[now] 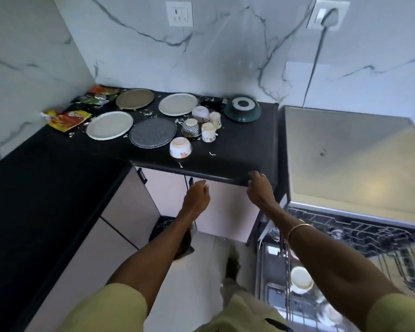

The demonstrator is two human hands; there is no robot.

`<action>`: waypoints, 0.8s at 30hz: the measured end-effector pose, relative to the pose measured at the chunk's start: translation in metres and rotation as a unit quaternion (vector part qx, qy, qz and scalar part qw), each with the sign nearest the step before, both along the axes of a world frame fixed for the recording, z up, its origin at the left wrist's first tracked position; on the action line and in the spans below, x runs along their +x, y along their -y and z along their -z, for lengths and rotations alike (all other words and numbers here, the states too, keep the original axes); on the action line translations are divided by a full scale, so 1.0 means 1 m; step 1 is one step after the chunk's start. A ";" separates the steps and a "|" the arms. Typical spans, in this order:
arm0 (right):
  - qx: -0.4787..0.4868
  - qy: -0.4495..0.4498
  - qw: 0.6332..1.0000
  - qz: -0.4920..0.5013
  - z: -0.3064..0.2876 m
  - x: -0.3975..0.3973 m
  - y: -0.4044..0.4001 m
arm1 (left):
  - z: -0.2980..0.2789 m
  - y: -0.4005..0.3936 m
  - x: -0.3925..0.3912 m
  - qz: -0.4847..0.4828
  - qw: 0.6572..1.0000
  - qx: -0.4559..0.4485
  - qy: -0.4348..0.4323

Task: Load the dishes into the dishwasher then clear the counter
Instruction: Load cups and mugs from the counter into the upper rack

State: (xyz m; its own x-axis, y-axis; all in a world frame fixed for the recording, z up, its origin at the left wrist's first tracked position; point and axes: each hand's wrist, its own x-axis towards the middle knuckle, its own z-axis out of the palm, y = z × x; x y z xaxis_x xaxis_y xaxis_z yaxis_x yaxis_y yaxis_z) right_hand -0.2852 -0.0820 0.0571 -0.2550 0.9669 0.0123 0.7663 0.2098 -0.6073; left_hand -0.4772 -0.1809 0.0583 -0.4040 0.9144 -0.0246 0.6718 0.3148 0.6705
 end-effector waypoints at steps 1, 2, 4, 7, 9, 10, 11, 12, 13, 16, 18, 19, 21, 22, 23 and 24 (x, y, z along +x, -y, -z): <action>0.000 -0.003 1.000 -0.004 -0.001 -0.009 -0.016 | -0.001 -0.017 -0.007 -0.005 1.000 0.012 0.000; 0.000 -0.007 1.000 -0.006 -0.003 -0.018 -0.033 | -0.003 -0.035 -0.014 -0.009 1.000 0.026 -0.001; -0.002 -0.009 1.000 -0.013 -0.008 -0.034 -0.068 | -0.008 -0.074 -0.028 -0.016 0.998 0.057 -0.003; -0.014 0.003 1.000 -0.023 -0.017 -0.055 -0.127 | -0.015 -0.134 -0.046 -0.049 0.995 0.088 0.001; -0.017 0.010 0.999 -0.036 -0.022 -0.067 -0.163 | -0.018 -0.168 -0.054 -0.065 0.992 0.106 0.000; -0.018 0.014 0.999 -0.043 -0.025 -0.073 -0.181 | -0.019 -0.185 -0.057 -0.071 0.991 0.113 -0.002; -0.016 0.018 0.998 -0.051 -0.027 -0.080 -0.198 | -0.019 -0.201 -0.061 -0.078 0.991 0.113 -0.002; -0.016 0.022 0.998 -0.057 -0.030 -0.087 -0.215 | -0.019 -0.217 -0.065 -0.083 0.991 0.107 -0.004; -0.018 0.023 0.998 -0.062 -0.033 -0.094 -0.227 | -0.019 -0.228 -0.067 -0.084 0.992 0.098 -0.006; -0.043 0.034 0.994 -0.094 -0.040 -0.121 -0.261 | -0.015 -0.258 -0.078 -0.067 0.995 0.072 -0.028; -0.053 0.040 0.989 -0.129 -0.043 -0.138 -0.275 | -0.010 -0.271 -0.088 -0.046 0.997 0.034 -0.057; -0.055 0.038 0.987 -0.148 -0.044 -0.146 -0.283 | -0.006 -0.278 -0.093 -0.033 0.997 0.012 -0.074; -0.054 0.031 0.982 -0.179 -0.044 -0.162 -0.294 | -0.004 -0.284 -0.100 -0.004 0.996 -0.016 -0.092; -0.052 0.029 0.980 -0.190 -0.041 -0.171 -0.302 | -0.005 -0.287 -0.104 0.008 0.996 -0.020 -0.091; -0.054 0.031 0.978 -0.201 -0.033 -0.178 -0.311 | -0.006 -0.289 -0.106 0.016 0.996 -0.021 -0.082; -0.060 0.046 0.974 -0.212 -0.029 -0.188 -0.319 | -0.007 -0.292 -0.109 0.021 0.997 -0.020 -0.076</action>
State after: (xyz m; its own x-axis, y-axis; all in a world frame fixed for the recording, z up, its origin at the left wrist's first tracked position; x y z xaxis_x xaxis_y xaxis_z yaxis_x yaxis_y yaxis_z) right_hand -0.4727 0.2368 0.0863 -0.6266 0.7672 -0.1372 0.6789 0.4508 -0.5795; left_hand -0.5858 0.1115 0.0658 -0.3670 0.9302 -0.0033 0.7775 0.3087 0.5479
